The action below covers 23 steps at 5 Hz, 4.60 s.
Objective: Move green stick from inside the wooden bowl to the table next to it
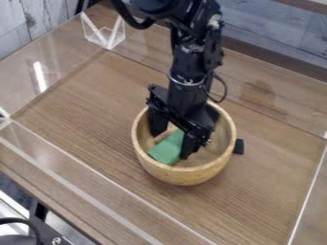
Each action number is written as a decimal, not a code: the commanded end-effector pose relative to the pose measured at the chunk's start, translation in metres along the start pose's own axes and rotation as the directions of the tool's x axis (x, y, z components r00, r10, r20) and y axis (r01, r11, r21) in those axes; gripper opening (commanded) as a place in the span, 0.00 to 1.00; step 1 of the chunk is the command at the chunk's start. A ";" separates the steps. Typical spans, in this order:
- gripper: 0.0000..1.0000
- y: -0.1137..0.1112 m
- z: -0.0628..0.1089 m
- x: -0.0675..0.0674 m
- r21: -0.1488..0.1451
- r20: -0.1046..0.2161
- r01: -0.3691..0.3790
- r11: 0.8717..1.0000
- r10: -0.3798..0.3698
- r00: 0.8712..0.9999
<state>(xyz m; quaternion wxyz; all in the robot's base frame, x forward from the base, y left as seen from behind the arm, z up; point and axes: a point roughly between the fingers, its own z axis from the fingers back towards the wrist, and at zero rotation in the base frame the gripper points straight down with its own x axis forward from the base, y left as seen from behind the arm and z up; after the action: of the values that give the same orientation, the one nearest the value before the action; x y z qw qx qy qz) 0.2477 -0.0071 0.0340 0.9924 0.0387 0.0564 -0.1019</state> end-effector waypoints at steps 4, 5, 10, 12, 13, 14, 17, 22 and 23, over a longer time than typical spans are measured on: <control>0.00 0.000 -0.001 0.007 0.031 0.049 -0.008 0.999 0.006 0.999; 0.00 -0.001 -0.003 0.006 0.029 0.043 -0.007 1.000 0.006 0.999; 0.00 0.000 0.026 0.003 -0.044 0.064 -0.036 0.998 0.038 0.997; 0.00 0.010 0.068 0.007 -0.073 0.150 -0.077 0.994 0.088 0.985; 0.00 0.035 0.098 0.013 -0.083 0.213 -0.144 0.986 0.158 0.964; 0.00 0.072 0.115 0.012 -0.083 0.251 -0.207 0.975 0.222 0.942; 0.00 0.043 0.094 0.011 -0.071 0.245 -0.155 0.985 0.168 0.955; 0.00 0.086 0.070 -0.005 -0.048 0.260 -0.163 0.985 0.170 0.951; 0.00 0.053 0.070 0.004 -0.049 0.269 -0.128 0.991 0.136 0.953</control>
<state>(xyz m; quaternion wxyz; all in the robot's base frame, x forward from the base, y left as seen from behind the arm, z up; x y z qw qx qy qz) 0.2647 0.0360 0.0919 0.9977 0.0070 -0.0525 -0.0429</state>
